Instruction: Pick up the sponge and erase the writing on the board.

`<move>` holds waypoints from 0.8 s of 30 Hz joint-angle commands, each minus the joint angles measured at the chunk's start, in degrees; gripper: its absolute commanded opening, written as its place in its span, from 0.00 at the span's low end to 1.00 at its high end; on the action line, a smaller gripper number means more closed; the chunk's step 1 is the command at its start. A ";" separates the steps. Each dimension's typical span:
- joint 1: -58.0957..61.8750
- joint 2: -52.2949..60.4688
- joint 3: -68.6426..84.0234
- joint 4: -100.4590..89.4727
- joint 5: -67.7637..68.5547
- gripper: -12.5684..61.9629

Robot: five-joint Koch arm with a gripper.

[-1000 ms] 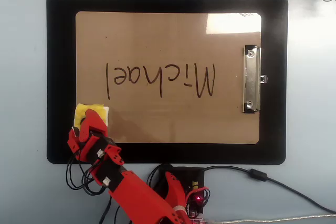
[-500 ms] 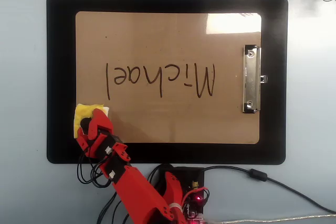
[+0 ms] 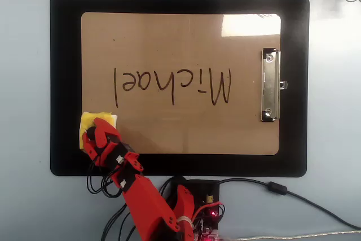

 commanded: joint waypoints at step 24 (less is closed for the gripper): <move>56.78 33.31 -24.87 70.40 12.83 0.06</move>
